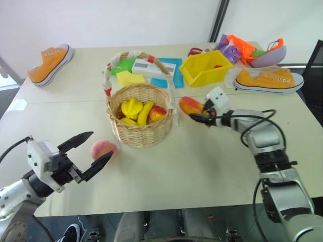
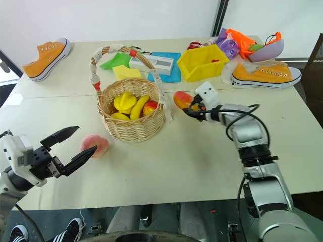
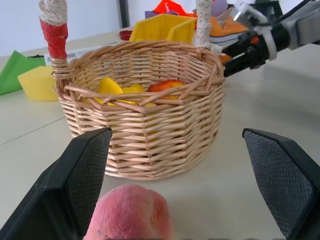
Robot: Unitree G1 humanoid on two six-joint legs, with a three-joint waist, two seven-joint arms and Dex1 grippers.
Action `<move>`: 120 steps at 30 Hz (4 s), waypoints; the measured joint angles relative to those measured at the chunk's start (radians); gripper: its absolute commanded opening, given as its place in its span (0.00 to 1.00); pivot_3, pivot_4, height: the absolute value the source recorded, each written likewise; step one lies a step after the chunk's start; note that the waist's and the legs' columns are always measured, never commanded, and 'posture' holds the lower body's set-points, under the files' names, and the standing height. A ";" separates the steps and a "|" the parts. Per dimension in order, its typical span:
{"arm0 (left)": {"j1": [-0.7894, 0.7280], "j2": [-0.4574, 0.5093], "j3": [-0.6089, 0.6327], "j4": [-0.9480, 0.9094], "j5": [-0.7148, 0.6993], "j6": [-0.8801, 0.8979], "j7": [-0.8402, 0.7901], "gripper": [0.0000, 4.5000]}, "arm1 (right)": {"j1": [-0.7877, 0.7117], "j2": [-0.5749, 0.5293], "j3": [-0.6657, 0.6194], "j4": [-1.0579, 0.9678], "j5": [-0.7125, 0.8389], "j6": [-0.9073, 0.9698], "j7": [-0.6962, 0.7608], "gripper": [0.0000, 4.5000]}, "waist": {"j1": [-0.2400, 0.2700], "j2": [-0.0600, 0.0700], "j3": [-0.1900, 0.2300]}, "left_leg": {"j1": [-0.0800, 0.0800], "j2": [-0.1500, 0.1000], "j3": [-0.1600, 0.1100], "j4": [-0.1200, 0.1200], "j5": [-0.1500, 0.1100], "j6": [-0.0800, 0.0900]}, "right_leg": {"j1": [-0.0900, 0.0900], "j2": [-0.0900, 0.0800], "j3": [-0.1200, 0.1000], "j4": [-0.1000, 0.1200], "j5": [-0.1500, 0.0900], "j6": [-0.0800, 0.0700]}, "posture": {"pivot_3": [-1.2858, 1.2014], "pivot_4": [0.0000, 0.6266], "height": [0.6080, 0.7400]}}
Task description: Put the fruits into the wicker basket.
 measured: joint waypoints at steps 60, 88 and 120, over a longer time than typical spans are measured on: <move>-0.043 -0.056 -0.047 0.177 0.070 -0.037 0.040 1.00 | 0.094 -0.160 -0.023 -0.576 0.377 0.045 0.271 0.99 | -0.025 -0.002 -0.001 | -0.001 0.000 0.000 -0.004 0.000 0.000 | -0.001 -0.001 -0.001 -0.002 0.000 0.001 | 0.52 0.24 1.00; -0.101 -0.078 -0.194 0.202 0.198 0.087 0.178 0.56 | 0.196 -0.221 -0.006 -0.542 0.328 -0.141 0.399 1.00 | -0.002 -0.003 -0.001 | 0.001 0.000 0.000 -0.001 0.000 0.001 | 0.001 -0.001 0.000 -0.002 0.000 0.000 | 0.52 0.24 1.00; -0.592 -0.146 -0.325 0.098 -0.005 0.254 0.519 0.77 | 0.146 -0.097 -0.081 -0.485 0.434 -0.066 0.197 1.00 | -0.001 -0.004 0.000 | 0.001 0.001 -0.001 0.006 -0.001 0.003 | 0.002 0.003 -0.001 0.004 0.001 0.003 | 0.52 0.24 1.00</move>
